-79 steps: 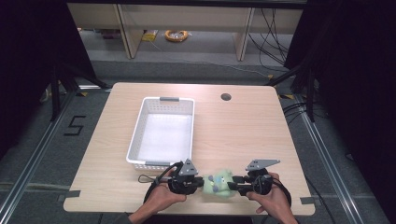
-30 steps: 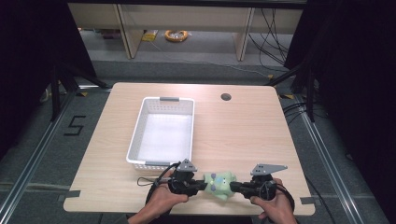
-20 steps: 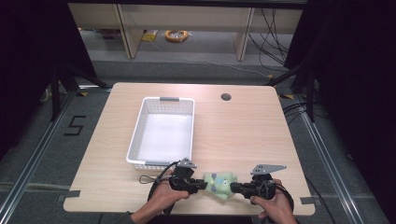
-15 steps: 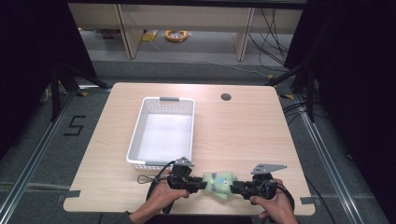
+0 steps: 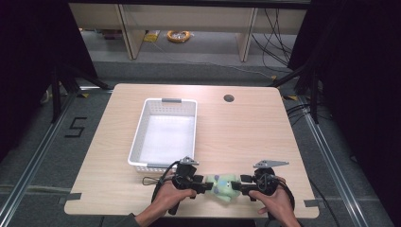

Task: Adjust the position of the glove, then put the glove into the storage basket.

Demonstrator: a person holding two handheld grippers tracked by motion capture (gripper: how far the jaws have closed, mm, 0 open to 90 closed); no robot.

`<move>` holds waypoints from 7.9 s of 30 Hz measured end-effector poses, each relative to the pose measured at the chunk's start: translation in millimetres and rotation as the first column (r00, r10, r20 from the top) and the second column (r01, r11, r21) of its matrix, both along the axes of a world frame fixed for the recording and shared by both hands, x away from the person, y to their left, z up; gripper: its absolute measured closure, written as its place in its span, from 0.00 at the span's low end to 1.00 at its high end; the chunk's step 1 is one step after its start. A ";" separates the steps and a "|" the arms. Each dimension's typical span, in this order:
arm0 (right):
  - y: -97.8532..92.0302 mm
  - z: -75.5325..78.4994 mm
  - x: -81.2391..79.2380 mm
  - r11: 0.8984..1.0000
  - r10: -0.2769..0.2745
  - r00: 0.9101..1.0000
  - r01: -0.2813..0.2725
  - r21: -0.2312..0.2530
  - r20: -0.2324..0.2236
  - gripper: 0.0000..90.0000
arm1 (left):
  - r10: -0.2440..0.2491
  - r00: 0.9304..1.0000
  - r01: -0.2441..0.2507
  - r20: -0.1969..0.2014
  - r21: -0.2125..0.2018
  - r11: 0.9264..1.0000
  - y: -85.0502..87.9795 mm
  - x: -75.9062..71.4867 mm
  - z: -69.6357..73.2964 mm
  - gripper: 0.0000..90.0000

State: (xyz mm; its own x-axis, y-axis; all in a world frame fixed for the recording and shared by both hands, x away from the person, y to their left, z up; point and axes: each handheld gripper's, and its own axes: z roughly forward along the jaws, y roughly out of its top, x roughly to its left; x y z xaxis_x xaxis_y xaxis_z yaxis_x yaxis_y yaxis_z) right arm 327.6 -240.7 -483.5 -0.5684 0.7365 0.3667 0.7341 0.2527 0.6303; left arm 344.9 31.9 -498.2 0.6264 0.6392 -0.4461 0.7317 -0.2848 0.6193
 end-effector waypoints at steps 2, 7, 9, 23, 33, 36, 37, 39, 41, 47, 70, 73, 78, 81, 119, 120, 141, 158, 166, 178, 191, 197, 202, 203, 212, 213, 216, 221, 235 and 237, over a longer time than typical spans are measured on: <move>0.6 -4.5 2.2 1.000 0.006 1.000 -0.006 -0.005 -0.022 0.48 | 0.019 1.000 -0.019 -0.016 0.001 1.000 -2.4 0.7 -3.2 0.51; -3.0 -15.3 5.1 1.000 -0.007 0.998 0.007 0.005 -0.060 0.48 | 0.012 1.000 -0.013 -0.028 -0.003 1.000 -6.1 -0.7 -8.0 0.51; -2.1 -19.7 5.5 1.000 -0.005 0.997 0.007 0.027 -0.078 0.48 | -0.009 0.999 0.009 -0.033 0.001 1.000 -7.5 -1.4 -11.2 0.52; -1.9 -26.4 3.9 0.995 0.017 0.996 -0.008 0.104 -0.087 0.66 | -0.029 0.999 0.029 -0.014 -0.005 1.000 -8.4 -1.4 -13.8 0.65; -5.2 -29.1 4.1 0.986 0.058 0.997 -0.049 0.160 -0.047 0.80 | -0.038 0.999 0.038 0.026 0.002 0.999 -9.0 -5.8 -11.9 0.76; -5.1 -26.2 1.6 0.989 0.052 0.998 -0.045 0.144 -0.043 0.82 | -0.042 0.999 0.042 0.032 -0.001 0.999 -8.6 -6.7 -11.1 0.78; -4.3 -25.2 0.6 0.990 0.049 0.998 -0.044 0.133 -0.035 0.83 | -0.044 0.998 0.044 0.038 -0.002 0.999 -8.1 -6.5 -11.1 0.78; -2.6 -23.5 -1.0 0.991 0.054 0.998 -0.051 0.126 -0.013 0.84 | -0.046 0.998 0.046 0.042 0.004 0.999 -6.6 -7.1 -10.7 0.78; -2.8 -21.4 -3.0 0.988 0.064 0.998 -0.061 0.139 -0.012 0.84 | -0.047 0.998 0.047 0.044 0.003 0.999 -5.8 -8.5 -9.0 0.79; -1.7 -16.8 -5.4 0.987 0.067 0.998 -0.067 0.143 0.008 0.85 | -0.067 0.996 0.067 0.051 -0.013 0.998 -2.4 -9.1 -4.2 0.80; 19.4 18.1 -12.1 0.978 0.125 0.991 -0.132 0.163 0.056 0.85 | -0.063 0.989 0.070 0.137 -0.049 0.996 25.5 -28.8 37.5 0.80; 25.2 26.3 -10.8 0.973 0.131 0.990 -0.140 0.184 0.058 0.85 | -0.060 0.987 0.068 0.151 -0.046 0.997 32.0 -28.7 46.8 0.80; 32.5 36.1 -2.4 0.969 0.161 0.983 -0.175 0.177 0.089 0.85 | -0.043 0.984 0.053 0.172 -0.054 0.997 40.0 -26.5 56.9 0.80; 36.6 40.4 3.1 0.967 0.164 0.982 -0.178 0.181 0.091 0.85 | -0.038 0.983 0.048 0.178 -0.053 0.997 45.1 -24.1 61.4 0.80; 131.7 98.3 83.0 0.956 0.269 0.959 -0.277 0.098 0.089 0.85 | 0.107 0.983 -0.110 0.146 0.017 0.994 126.7 28.9 108.4 0.79; 135.3 98.5 84.5 0.958 0.264 0.962 -0.270 0.100 0.070 0.85 | 0.113 0.983 -0.116 0.143 0.016 0.993 128.1 30.2 107.6 0.79; 183.2 59.7 131.0 0.969 0.247 0.964 -0.245 0.032 -0.096 0.84 | 0.157 0.988 -0.157 0.008 0.088 0.984 159.3 70.8 63.2 0.79; 205.8 36.9 142.7 0.957 0.258 0.956 -0.273 -0.097 -0.139 0.81 | 0.170 0.985 -0.165 -0.015 0.170 0.972 158.4 79.5 46.6 0.77; 211.1 32.4 142.7 0.945 0.253 0.957 -0.276 -0.177 -0.140 0.77 | 0.158 0.987 -0.149 -0.019 0.229 0.962 153.6 81.7 41.6 0.73; 216.7 47.7 146.1 0.938 0.241 0.965 -0.258 -0.231 -0.102 0.61 | 0.182 0.983 -0.185 0.039 0.269 0.945 151.3 82.6 49.0 0.54; 202.6 68.8 138.2 0.937 0.266 0.964 -0.265 -0.228 -0.028 0.53 | 0.203 0.975 -0.219 0.093 0.221 0.950 151.3 67.2 67.7 0.43; 186.9 76.7 130.5 0.945 0.277 0.961 -0.269 -0.187 0.020 0.49 | 0.189 0.974 -0.209 0.123 0.171 0.963 144.6 53.1 77.7 0.39; 171.6 82.5 120.5 0.952 0.279 0.958 -0.267 -0.149 0.066 0.47 | 0.192 0.972 -0.211 0.138 0.139 0.967 140.5 44.2 82.0 0.36; 168.0 84.8 118.1 0.954 0.273 0.960 -0.262 -0.148 0.064 0.46 | 0.197 0.970 -0.216 0.142 0.133 0.967 139.6 43.2 81.7 0.36; 138.4 92.2 104.5 0.962 0.267 0.958 -0.259 -0.084 0.107 0.42 | 0.176 0.974 -0.192 0.144 0.104 0.976 126.2 28.1 80.9 0.32; 134.2 92.6 103.7 0.963 0.267 0.957 -0.259 -0.080 0.113 0.42 | 0.170 0.975 -0.186 0.145 0.101 0.977 124.9 26.6 81.2 0.32; 122.5 93.7 100.7 0.968 0.248 0.959 -0.239 -0.074 0.138 0.42 | 0.165 0.977 -0.177 0.132 0.084 0.981 120.7 23.4 80.8 0.32; 105.1 96.5 92.4 0.976 0.216 0.964 -0.210 -0.054 0.154 0.42 | 0.149 0.980 -0.160 0.135 0.074 0.984 112.0 16.2 81.3 0.31; 66.9 94.1 72.6 0.986 0.159 0.974 -0.163 0.013 0.164 0.40 | 0.145 0.979 -0.149 0.145 0.017 0.989 99.5 4.8 74.6 0.30; 62.3 91.0 70.8 0.988 0.150 0.975 -0.155 0.018 0.162 0.39 | 0.123 0.982 -0.128 0.146 0.030 0.991 99.3 3.7 73.1 0.30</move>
State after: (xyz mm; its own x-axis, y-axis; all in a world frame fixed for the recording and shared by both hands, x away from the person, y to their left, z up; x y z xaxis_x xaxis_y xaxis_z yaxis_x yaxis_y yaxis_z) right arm 398.4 -178.4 -392.5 -0.7263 0.6263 0.2833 0.5777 0.3328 0.7453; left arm 348.6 131.2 -425.1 0.5958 0.7320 -0.3304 0.6674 -0.2225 0.7107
